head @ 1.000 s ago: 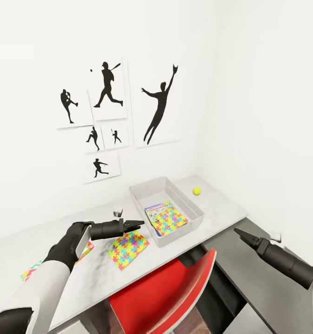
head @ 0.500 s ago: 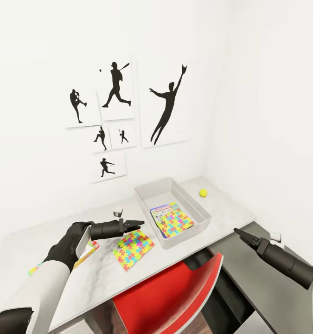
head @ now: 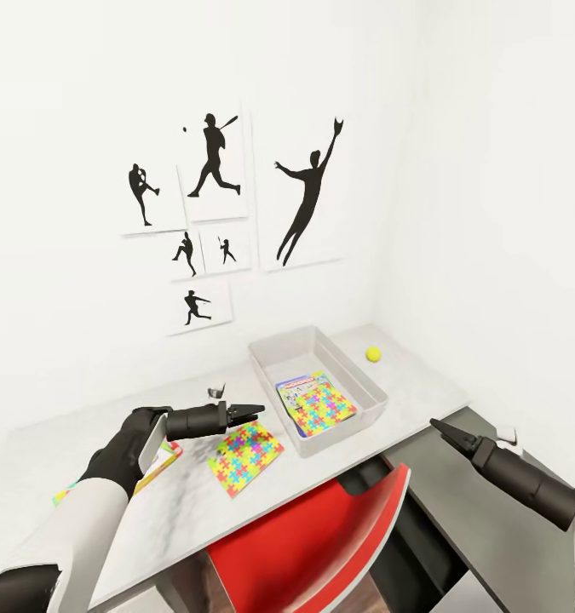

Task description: Put all the toys in the child's room - the three board games (two on the bed and one on the table), the two jigsaw puzzles on the table, and the tennis ball on the table - inside the toy box on the table in the child's room.

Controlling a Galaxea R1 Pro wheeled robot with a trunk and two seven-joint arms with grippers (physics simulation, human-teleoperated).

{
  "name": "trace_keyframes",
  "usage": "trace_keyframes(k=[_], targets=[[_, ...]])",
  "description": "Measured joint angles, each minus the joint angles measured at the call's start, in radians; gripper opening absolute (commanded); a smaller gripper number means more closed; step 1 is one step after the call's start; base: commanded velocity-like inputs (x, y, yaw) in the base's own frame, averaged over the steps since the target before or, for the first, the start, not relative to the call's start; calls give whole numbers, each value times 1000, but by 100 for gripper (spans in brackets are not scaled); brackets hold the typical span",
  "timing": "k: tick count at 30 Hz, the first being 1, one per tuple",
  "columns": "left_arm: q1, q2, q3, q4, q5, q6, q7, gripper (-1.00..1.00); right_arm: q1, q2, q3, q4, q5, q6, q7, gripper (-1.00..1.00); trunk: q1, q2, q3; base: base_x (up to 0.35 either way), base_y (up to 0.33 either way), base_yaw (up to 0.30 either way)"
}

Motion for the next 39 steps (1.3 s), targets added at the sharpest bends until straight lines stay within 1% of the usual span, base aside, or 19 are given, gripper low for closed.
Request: trace_keyframes(k=[4, 8, 20, 26, 29, 33, 37, 39], targets=[[0, 9, 1, 0, 0, 0, 0, 100, 0, 0, 0, 0, 0, 0, 0, 100, 0, 0, 0, 0, 0, 0], [0, 13, 2, 0, 0, 1, 0, 100, 0, 0, 0, 0, 0, 0, 0, 100, 0, 0, 0, 0, 0, 0], [0, 17, 14, 0, 0, 0, 0, 100, 0, -1, 0, 0, 0, 0, -1, 100, 0, 0, 0, 0, 0, 0], [0, 17, 15, 0, 0, 0, 0, 100, 0, -8, 0, -2, 1, 0, -4, 100, 0, 0, 0, 0, 0, 0], [0, 17, 15, 0, 0, 0, 0, 100, 0, -13, -2, -7, 8, 0, -5, 100, 0, 0, 0, 0, 0, 0], [0, 17, 15, 0, 0, 0, 0, 100, 0, -24, -24, -10, 16, -1, -6, 100, 0, 0, 0, 0, 0, 0], [0, 17, 15, 0, 0, 0, 0, 100, 0, -53, -40, -11, 12, -1, -6, 100, 0, 0, 0, 0, 0, 0], [0, 17, 15, 0, 0, 0, 0, 100, 0, -62, -44, -11, 6, 0, -4, 100, 0, 0, 0, 0, 0, 0]])
